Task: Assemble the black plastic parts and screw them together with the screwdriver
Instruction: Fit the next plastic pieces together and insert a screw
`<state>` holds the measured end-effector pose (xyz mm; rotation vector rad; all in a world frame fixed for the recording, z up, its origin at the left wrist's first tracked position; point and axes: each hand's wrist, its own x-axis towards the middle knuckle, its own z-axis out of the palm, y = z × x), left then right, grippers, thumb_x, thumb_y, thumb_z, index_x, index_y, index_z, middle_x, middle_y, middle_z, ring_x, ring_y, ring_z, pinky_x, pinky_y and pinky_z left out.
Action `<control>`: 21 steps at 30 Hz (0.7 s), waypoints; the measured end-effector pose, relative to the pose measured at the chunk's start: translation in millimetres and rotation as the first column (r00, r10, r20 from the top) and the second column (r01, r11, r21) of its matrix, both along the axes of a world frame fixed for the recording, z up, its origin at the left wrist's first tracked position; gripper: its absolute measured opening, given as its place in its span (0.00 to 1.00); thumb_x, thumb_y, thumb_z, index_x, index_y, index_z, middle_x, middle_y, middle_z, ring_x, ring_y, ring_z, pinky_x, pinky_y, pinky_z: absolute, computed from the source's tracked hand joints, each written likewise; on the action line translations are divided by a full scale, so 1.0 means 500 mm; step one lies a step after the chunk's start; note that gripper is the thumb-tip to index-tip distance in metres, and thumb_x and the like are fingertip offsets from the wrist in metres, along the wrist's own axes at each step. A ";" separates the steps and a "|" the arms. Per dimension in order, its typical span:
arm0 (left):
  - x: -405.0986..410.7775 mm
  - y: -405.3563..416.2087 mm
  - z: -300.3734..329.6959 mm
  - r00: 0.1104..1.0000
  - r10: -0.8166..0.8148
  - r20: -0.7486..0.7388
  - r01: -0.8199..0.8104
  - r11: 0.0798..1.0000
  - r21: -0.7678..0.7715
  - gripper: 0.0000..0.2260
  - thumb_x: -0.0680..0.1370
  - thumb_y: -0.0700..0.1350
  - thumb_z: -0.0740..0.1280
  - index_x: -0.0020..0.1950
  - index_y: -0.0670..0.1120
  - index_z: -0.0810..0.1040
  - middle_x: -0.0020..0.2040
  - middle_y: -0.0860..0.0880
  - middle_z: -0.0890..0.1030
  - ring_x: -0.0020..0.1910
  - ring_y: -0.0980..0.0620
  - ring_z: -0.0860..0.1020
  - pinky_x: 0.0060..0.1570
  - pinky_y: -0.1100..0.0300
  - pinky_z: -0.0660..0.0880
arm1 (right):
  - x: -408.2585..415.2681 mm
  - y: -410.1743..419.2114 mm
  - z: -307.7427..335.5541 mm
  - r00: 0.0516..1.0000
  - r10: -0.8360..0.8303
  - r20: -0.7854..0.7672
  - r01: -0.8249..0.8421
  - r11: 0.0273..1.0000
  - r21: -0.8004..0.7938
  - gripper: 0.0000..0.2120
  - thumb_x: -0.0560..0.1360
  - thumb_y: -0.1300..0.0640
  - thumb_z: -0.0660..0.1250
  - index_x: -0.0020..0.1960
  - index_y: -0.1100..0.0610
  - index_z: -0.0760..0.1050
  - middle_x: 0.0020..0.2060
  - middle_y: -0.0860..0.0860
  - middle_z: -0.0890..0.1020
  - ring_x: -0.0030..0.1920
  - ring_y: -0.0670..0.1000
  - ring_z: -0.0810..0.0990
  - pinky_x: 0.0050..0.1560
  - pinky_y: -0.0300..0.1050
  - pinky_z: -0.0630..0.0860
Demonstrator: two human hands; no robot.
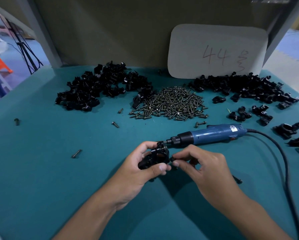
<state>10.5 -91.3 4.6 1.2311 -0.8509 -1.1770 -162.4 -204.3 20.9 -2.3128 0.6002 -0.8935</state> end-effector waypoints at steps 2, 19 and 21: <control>-0.002 0.000 0.001 1.000 0.009 0.021 -0.009 1.000 -0.007 0.15 0.73 0.44 0.75 0.57 0.56 0.79 0.50 0.45 0.86 0.46 0.52 0.83 0.48 0.61 0.77 | 0.001 0.001 0.000 1.000 -0.003 -0.002 0.003 1.000 -0.006 0.07 0.74 0.50 0.71 0.46 0.54 0.82 0.37 0.37 0.82 0.39 0.42 0.81 0.36 0.42 0.75; -0.023 -0.001 0.003 1.000 0.001 -0.009 -0.002 0.998 -0.063 0.18 0.75 0.37 0.73 0.64 0.44 0.75 0.50 0.49 0.84 0.47 0.50 0.84 0.49 0.60 0.80 | -0.002 0.005 -0.016 0.972 0.048 -0.230 -0.074 0.992 -0.105 0.11 0.87 0.50 0.52 0.45 0.42 0.60 0.41 0.39 0.68 0.42 0.44 0.70 0.41 0.33 0.65; -0.024 -0.002 0.004 1.000 0.011 -0.017 -0.012 0.998 -0.059 0.18 0.75 0.37 0.73 0.63 0.44 0.75 0.49 0.50 0.84 0.46 0.51 0.84 0.48 0.61 0.79 | -0.003 0.001 -0.011 0.974 0.054 -0.218 -0.058 0.998 -0.012 0.13 0.86 0.42 0.50 0.45 0.43 0.65 0.41 0.40 0.72 0.42 0.45 0.72 0.40 0.33 0.66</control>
